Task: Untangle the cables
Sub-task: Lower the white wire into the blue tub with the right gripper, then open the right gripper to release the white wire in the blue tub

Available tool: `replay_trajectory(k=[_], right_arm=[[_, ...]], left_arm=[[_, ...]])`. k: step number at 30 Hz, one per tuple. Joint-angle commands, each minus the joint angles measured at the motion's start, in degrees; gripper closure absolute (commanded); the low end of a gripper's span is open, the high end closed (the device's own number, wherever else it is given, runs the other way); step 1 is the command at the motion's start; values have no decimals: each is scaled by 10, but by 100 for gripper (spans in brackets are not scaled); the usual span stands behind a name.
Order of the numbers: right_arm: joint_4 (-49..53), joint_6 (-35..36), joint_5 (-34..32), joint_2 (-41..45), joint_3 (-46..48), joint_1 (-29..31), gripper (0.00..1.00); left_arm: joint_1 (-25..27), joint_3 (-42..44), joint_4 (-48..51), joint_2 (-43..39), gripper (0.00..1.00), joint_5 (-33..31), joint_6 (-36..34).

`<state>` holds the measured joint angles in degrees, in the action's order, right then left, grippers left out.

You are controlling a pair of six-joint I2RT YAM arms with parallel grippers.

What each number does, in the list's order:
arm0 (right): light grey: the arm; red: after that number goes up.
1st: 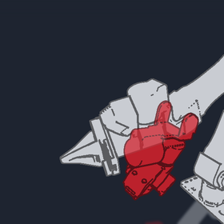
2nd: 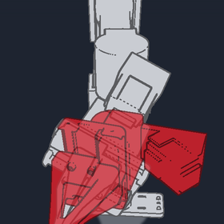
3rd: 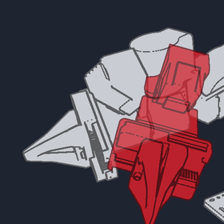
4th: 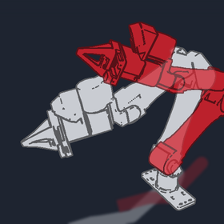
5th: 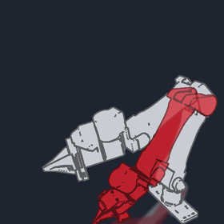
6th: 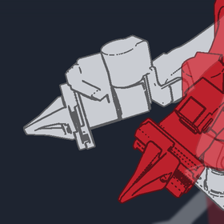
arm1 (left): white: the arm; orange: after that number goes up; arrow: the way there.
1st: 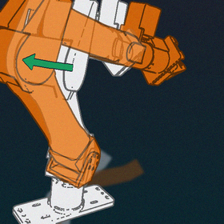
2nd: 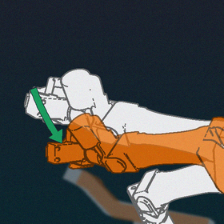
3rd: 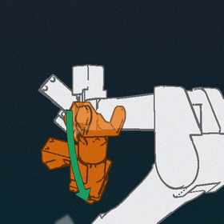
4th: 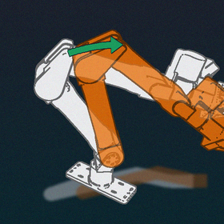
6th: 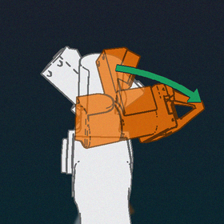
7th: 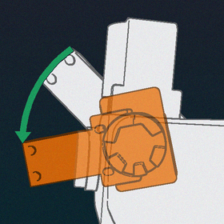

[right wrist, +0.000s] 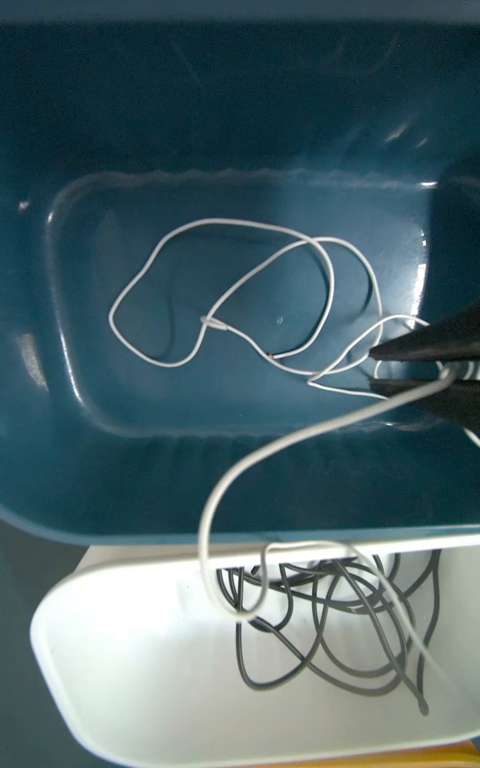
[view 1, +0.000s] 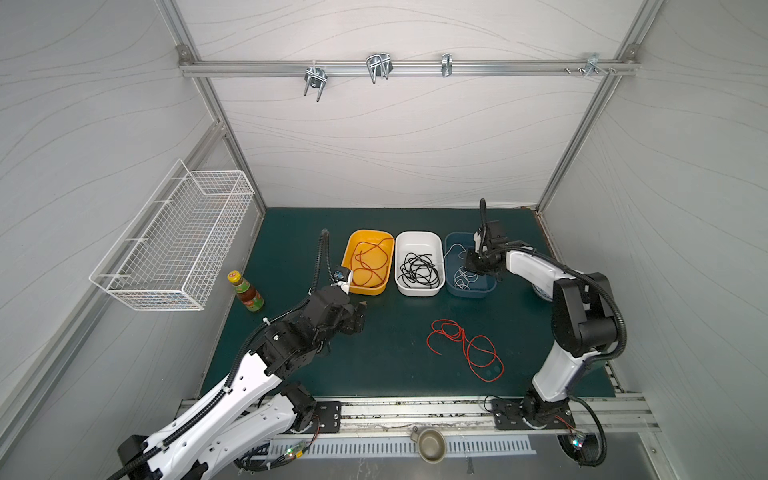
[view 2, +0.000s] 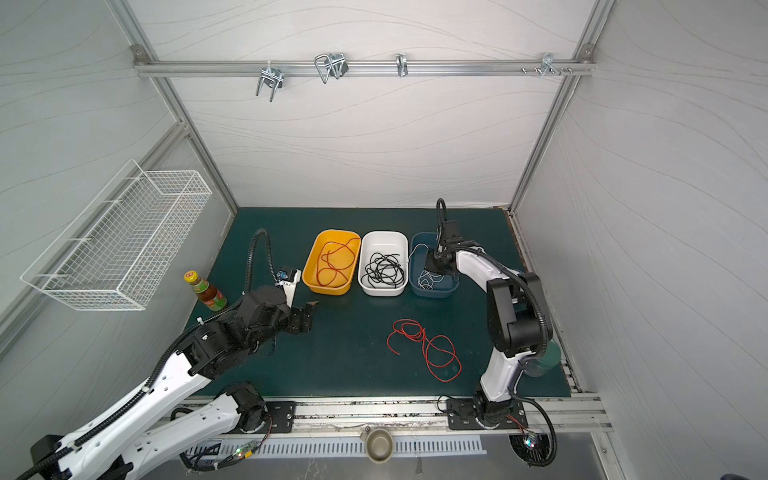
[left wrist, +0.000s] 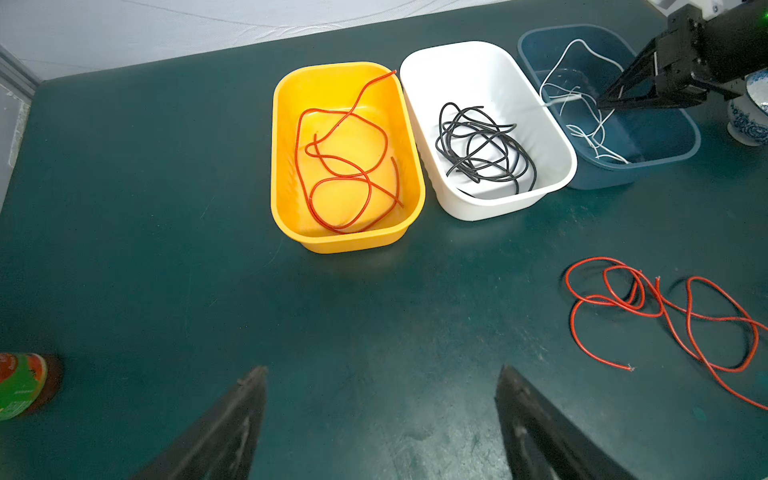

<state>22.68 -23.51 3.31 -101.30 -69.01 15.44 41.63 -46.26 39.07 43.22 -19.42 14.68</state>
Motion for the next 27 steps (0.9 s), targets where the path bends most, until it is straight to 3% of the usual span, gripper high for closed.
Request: replay_trajectory(k=[1,18,27], right_arm=[[12,-9,-12,14,12,-10,88],[48,-38,-84,24,17,-53,92],[59,-20,-32,20,-15,-39,74]], left_arm=[[-1,-1,-21,0,13,5,-1],[-1,-1,-22,7,13,11,-4],[-1,-1,-21,8,13,12,-5]])
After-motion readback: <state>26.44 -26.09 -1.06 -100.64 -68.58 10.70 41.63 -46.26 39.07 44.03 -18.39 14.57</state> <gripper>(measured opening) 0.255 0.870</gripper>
